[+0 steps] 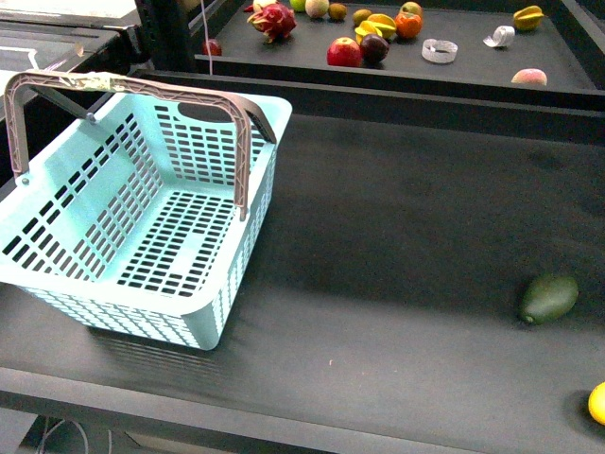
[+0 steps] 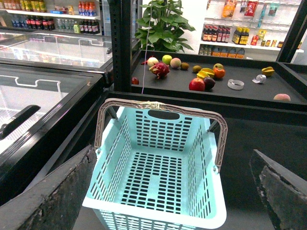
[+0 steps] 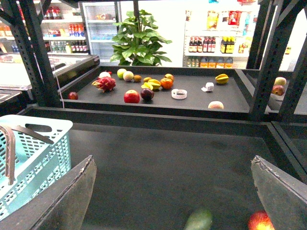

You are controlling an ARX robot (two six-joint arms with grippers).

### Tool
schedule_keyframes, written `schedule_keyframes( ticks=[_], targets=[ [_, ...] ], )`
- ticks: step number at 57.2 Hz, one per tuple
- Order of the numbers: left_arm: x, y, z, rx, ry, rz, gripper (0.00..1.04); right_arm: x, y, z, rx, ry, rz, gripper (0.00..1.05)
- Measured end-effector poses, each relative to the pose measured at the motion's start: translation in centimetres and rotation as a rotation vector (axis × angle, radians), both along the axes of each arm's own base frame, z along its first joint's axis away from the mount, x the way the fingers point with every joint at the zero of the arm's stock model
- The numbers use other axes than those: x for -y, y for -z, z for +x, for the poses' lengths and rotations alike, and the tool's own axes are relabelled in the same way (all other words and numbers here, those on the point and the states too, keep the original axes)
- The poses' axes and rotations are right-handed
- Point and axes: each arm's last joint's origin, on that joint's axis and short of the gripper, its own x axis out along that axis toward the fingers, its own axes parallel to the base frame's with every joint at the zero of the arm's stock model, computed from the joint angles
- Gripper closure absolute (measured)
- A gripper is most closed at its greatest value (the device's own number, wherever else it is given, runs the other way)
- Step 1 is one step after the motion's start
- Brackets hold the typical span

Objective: Pick mango with right arm and hold basket with left

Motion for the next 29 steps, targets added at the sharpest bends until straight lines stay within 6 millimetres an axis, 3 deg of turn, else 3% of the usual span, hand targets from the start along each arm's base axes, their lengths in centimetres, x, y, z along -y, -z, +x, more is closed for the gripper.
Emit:
schedule_keyframes(
  ticks=[29],
  targets=[
    [0.00,0.00,0.00,0.000,0.000,0.000,0.08,0.00,0.00,0.00,0.000,0.000,0.000,0.08]
  ],
)
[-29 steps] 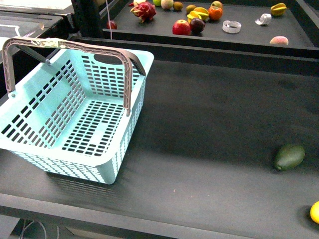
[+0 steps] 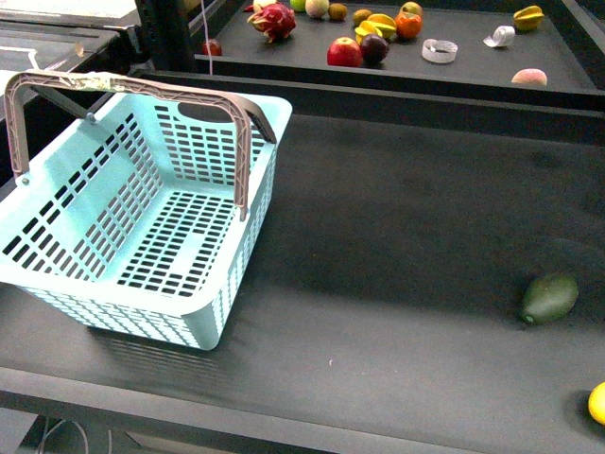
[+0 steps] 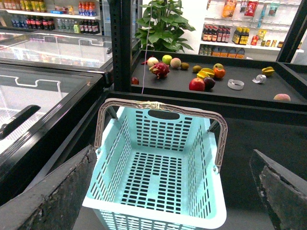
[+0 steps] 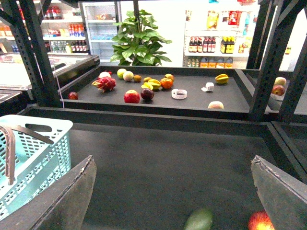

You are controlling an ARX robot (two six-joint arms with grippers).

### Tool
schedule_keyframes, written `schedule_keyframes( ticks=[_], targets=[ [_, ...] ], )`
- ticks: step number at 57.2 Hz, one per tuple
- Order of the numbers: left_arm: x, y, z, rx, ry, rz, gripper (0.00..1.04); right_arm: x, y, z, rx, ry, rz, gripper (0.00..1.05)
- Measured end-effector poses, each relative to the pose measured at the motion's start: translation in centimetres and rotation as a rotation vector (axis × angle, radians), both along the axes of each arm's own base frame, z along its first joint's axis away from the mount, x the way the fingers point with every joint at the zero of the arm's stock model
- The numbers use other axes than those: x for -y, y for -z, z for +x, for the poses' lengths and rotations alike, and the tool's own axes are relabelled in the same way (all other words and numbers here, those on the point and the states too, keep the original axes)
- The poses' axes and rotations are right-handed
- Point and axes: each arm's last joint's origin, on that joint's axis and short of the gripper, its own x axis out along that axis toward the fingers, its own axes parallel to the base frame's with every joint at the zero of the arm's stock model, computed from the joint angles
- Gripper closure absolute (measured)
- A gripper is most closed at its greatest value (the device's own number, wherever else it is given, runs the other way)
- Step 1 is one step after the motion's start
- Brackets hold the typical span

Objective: Pick mango with right arm and hold basket with left

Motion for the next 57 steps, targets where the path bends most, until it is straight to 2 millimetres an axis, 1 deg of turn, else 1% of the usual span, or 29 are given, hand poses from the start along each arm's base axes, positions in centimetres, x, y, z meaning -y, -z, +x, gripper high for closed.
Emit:
schedule_keyframes(
  ticks=[30,31,34,36,39,42,47,52,57],
  targets=[
    [0.0,0.0,0.0,0.000,0.000,0.000,0.08,0.0,0.0,0.0,0.000,0.000,0.000,0.08],
    [0.0,0.0,0.1,-0.003,-0.034,-0.012,0.08,0.0,0.0,0.0,0.000,0.000,0.000,0.08],
    [0.1,0.0,0.5,-0.002,-0.224,-0.117,0.08,0.0,0.0,0.0,0.000,0.000,0.000,0.08],
    [0.3,0.1,0.8,-0.007,-0.335,-0.169,0.08,0.0,0.0,0.0,0.000,0.001,0.000,0.08],
    [0.3,0.2,1.5,0.003,-0.455,-0.248,0.08,0.0,0.0,0.0,0.000,0.000,0.000,0.08],
    [0.2,0.5,2.3,0.003,-0.509,-0.303,0.08,0.0,0.0,0.0,0.000,0.000,0.000,0.08],
    [0.5,0.5,4.3,-0.003,-0.491,-0.386,0.08,0.0,0.0,0.0,0.000,0.000,0.000,0.08],
    [0.8,0.1,7.2,-0.020,-0.469,-0.463,0.08,0.0,0.0,0.0,0.000,0.000,0.000,0.08],
    [1.4,0.5,9.8,-0.073,-0.444,-0.538,0.08,0.0,0.0,0.0,0.000,0.000,0.000,0.08]
  ],
)
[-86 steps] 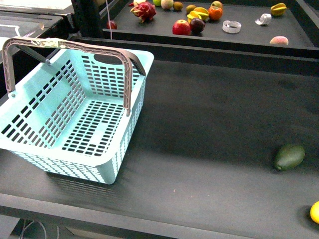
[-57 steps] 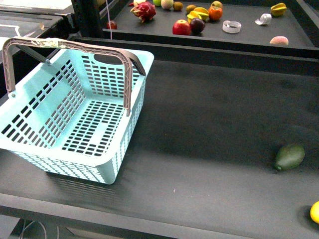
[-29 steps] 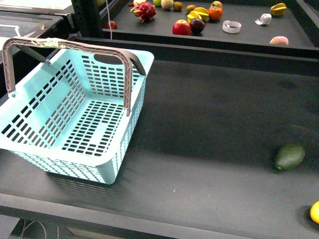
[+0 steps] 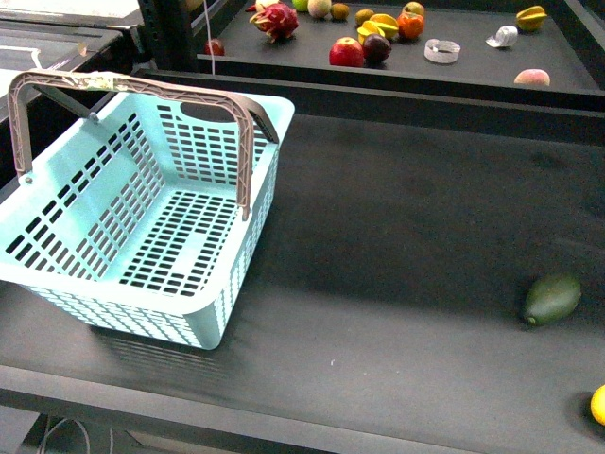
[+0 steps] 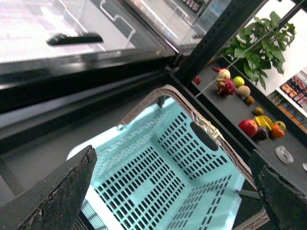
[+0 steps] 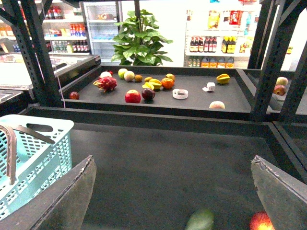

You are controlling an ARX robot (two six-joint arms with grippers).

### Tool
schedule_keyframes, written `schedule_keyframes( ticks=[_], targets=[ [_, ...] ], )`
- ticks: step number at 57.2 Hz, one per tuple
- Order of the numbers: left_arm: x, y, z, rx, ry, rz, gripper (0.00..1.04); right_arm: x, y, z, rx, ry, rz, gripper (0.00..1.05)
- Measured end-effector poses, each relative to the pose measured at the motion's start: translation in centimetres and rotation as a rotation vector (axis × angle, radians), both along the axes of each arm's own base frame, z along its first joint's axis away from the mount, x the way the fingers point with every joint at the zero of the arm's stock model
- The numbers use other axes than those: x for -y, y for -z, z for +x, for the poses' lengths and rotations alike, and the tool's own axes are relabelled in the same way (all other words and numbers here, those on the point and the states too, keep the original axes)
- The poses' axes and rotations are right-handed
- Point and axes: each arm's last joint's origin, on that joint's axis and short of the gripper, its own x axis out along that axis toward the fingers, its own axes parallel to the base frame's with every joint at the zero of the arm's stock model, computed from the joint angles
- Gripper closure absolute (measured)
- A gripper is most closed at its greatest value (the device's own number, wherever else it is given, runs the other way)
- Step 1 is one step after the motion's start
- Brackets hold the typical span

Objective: Pick mango with right arm and hold basket with left

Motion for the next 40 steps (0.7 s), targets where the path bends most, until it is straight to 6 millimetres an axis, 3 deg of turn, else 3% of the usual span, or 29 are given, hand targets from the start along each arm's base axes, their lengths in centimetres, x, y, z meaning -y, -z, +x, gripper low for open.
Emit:
schedule_keyframes(
  ticks=[14,40],
  targets=[
    [2.8,2.1,7.5,-0.053,0.081,-0.246,0.08,0.0,0.0,0.0,0.000,0.000,0.000,0.08],
    [6.9,4.5,19.0,-0.077,0.148,-0.458,0.08,0.0,0.0,0.0,0.000,0.000,0.000,0.08]
  ],
)
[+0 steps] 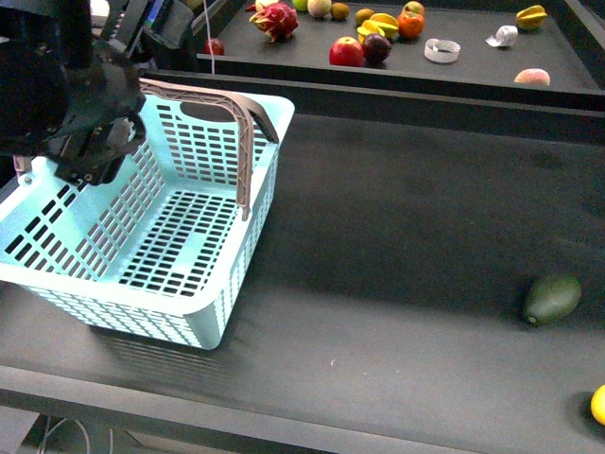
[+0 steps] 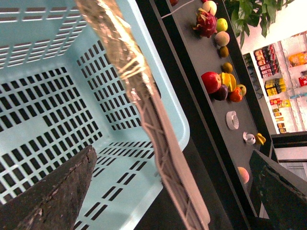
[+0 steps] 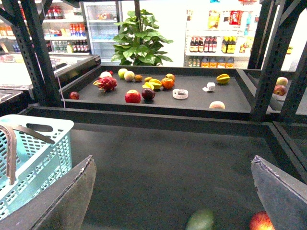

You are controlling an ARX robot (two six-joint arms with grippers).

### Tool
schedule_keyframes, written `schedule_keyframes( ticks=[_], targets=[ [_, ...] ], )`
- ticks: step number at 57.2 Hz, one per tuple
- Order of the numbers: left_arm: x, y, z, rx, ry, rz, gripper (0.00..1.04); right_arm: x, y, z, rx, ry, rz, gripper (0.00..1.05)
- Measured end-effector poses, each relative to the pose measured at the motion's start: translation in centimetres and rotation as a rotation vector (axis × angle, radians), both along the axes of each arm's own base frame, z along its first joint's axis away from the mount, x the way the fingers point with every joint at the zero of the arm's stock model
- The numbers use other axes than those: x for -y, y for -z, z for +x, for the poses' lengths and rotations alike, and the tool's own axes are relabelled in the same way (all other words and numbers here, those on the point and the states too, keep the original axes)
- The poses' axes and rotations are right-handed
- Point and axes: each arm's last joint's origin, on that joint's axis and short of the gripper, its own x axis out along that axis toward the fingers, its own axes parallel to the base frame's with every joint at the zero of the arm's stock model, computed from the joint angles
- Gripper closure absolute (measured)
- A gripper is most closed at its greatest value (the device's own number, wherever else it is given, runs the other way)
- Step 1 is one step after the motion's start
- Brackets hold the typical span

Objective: Pick mango with right arm and hold basket with left

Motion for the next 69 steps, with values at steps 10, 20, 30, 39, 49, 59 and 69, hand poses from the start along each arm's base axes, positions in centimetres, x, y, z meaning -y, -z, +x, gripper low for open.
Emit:
schedule_keyframes(
  ticks=[10,20,30,39,49,59,69],
  targets=[
    [0.5,0.8,3.6,-0.008,-0.005,-0.030,0.08,0.0,0.0,0.0,0.000,0.000,0.000,0.08],
    [0.5,2.0,5.6,-0.035,-0.006,-0.033,0.08,0.0,0.0,0.0,0.000,0.000,0.000,0.08],
    [0.7,3.0,7.0,-0.058,0.002,-0.034,0.18,0.0,0.0,0.0,0.000,0.000,0.000,0.08],
    [0.9,3.0,7.8,-0.058,0.010,-0.038,0.50,0.0,0.0,0.0,0.000,0.000,0.000,0.08],
    [1.1,2.9,7.9,-0.057,0.008,-0.057,0.82,0.0,0.0,0.0,0.000,0.000,0.000,0.08],
    [1.4,2.4,7.0,-0.059,0.059,-0.024,1.00,0.0,0.0,0.0,0.000,0.000,0.000,0.08],
    [2.0,0.9,5.0,-0.027,0.123,0.040,1.00,0.0,0.0,0.0,0.000,0.000,0.000,0.08]
  ],
)
